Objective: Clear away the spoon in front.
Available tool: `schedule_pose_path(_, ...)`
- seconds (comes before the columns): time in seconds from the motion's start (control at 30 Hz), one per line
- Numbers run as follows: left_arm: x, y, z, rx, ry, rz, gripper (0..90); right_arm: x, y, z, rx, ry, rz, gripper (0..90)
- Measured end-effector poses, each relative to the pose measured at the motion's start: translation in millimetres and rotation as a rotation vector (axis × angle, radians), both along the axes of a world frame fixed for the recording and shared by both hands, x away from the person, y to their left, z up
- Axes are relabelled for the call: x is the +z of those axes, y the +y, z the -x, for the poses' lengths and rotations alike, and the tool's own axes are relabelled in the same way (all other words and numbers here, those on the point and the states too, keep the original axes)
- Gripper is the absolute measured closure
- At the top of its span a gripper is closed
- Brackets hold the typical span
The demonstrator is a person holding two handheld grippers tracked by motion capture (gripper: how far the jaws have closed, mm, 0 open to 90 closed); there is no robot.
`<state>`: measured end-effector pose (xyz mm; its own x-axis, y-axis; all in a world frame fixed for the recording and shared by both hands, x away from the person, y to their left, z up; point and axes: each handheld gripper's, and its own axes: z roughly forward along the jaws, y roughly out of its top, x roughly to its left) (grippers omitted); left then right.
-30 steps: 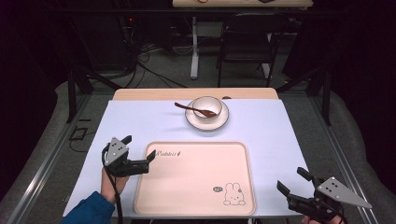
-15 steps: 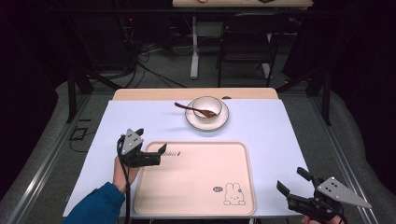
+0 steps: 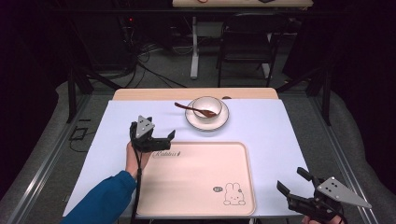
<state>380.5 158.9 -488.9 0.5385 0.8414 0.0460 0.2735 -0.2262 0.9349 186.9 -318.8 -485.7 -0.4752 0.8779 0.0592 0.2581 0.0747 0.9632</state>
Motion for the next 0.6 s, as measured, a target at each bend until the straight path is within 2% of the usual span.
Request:
schedule_pose_path(0.2, 1.2, -9.6, -17.7, 0.026, 0.018, 0.027, 0.1, 0.0, -0.3, 0.1, 0.000, -0.002, 0.000, 14.0)
schedule_pose_path(0.5, -1.7, -17.3, -38.1, 0.051, 0.061, 0.053, 0.1, -0.1, -0.8, 0.2, 0.001, -0.005, 0.000, 14.0)
schedule_pose_path(0.6, -4.7, -20.5, -47.5, 0.077, 0.086, 0.060, 0.1, -0.1, -0.8, 0.1, 0.000, -0.004, -0.001, 14.0)
